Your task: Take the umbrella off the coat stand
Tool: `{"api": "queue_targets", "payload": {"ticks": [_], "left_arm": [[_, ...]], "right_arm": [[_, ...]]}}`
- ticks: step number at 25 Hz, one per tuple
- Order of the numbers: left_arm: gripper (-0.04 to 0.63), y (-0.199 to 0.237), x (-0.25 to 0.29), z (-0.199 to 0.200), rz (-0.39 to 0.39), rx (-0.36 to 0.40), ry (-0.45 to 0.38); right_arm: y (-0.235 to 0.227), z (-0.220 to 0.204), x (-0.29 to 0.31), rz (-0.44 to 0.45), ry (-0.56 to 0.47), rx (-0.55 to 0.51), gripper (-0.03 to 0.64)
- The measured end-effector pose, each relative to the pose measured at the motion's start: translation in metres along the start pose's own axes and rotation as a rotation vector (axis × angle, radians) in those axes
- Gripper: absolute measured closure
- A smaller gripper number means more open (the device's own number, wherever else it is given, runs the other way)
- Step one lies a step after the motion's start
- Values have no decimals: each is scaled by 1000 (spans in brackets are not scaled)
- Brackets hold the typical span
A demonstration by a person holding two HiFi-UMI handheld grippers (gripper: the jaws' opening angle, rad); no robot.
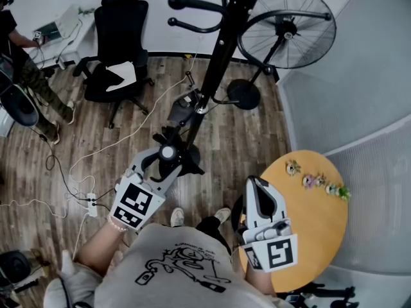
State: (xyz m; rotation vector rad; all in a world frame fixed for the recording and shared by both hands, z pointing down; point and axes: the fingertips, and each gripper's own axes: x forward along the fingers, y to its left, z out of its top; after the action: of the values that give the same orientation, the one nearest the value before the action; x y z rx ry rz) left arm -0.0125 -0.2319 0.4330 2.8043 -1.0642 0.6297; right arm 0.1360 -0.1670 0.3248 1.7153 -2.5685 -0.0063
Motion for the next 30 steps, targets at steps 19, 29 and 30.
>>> {"api": "queue_targets", "payload": {"ticks": [19, 29, 30], "left_arm": [[399, -23, -50, 58, -58, 28, -94], [399, -22, -56, 60, -51, 26, -88], [399, -22, -56, 60, -53, 28, -86]], "right_arm": [[1, -3, 0, -3, 8, 1, 603], [6, -3, 3, 6, 14, -15, 603], [6, -3, 3, 6, 13, -15, 603]]}}
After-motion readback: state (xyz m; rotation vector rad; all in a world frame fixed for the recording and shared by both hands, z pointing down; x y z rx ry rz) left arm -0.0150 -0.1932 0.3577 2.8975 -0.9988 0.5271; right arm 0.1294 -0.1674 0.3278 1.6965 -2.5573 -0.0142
